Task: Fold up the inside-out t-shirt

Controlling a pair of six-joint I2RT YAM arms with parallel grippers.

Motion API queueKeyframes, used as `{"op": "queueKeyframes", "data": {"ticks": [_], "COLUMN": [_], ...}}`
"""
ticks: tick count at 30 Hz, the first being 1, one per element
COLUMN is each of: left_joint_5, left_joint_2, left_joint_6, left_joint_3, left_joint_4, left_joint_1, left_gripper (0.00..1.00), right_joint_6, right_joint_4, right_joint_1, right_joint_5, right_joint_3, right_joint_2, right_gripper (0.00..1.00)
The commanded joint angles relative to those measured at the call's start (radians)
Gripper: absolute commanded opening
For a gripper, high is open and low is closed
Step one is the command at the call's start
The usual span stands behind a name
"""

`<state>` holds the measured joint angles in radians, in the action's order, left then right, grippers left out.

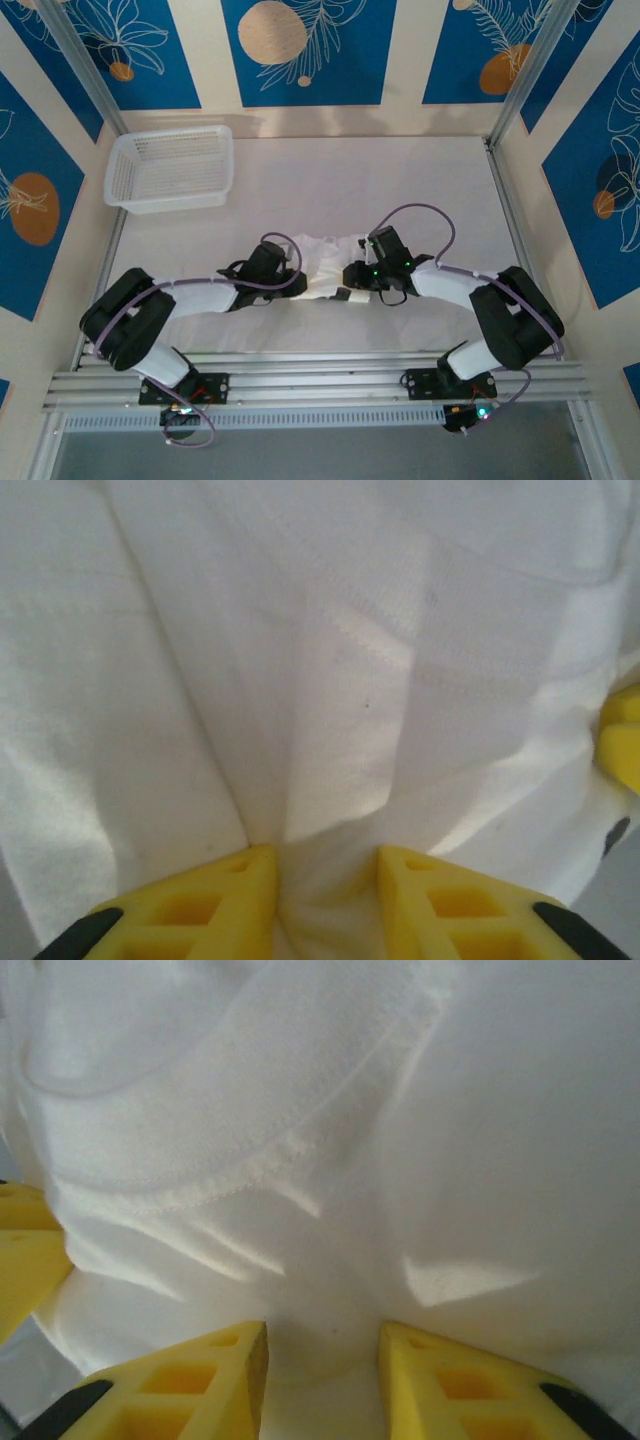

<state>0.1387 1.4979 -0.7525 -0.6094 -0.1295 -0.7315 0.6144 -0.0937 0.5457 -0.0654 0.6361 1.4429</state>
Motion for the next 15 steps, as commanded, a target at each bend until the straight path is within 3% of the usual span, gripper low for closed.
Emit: {"op": "queueKeyframes", "data": {"ticks": [1,4,9,13,15], "left_joint_5": [-0.002,-0.080,-0.227,-0.189,-0.149], "left_joint_2": [-0.093,-0.123,0.007,0.135,0.161], "left_joint_6": [0.037,0.098,0.038,-0.068,-0.103], "left_joint_3": [-0.086,-0.182,-0.277,-0.233,-0.190], "left_joint_4": [0.161,0.211,0.250,0.189,0.115], "left_joint_1": [-0.006,-0.002,0.041,0.061,0.062], "left_gripper": [0.42,0.49,0.49,0.46,0.46], "right_joint_6": [0.024,0.056,0.192,0.251,0.257], "right_joint_4": [-0.129,-0.094,-0.038,0.092,0.070], "right_joint_1": [-0.007,-0.018,-0.068,-0.153,-0.194], "right_joint_5": [-0.039,0.017,0.146,-0.036,-0.117], "right_joint_3": [0.085,0.140,0.189,0.158,0.174], "right_joint_2": [-0.068,-0.081,0.040,0.210,0.255], "right_gripper": [0.37,0.39,0.40,0.39,0.38]}}
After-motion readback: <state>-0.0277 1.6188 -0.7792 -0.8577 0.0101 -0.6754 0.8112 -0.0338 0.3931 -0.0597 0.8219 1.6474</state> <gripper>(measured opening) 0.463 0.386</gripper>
